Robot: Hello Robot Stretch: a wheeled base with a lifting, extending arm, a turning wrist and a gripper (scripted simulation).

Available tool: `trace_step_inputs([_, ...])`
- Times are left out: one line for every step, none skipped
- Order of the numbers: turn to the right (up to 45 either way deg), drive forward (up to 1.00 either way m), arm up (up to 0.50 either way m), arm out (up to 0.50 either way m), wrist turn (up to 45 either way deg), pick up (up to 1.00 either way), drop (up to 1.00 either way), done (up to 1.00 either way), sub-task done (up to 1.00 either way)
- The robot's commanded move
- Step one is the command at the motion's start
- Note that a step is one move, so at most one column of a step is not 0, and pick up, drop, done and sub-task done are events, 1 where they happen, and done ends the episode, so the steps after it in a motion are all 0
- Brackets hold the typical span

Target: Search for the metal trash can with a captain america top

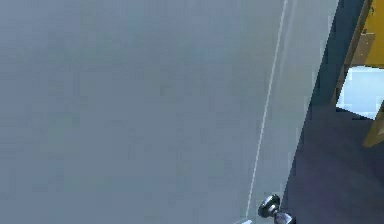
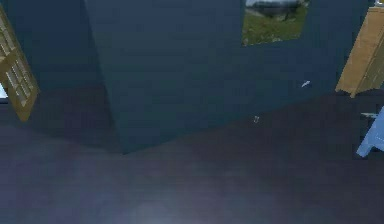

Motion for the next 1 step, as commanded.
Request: trace_step_inputs([45.0,0.0,0.0,0.0,0.0,0.0,0.0,0.0,0.0])
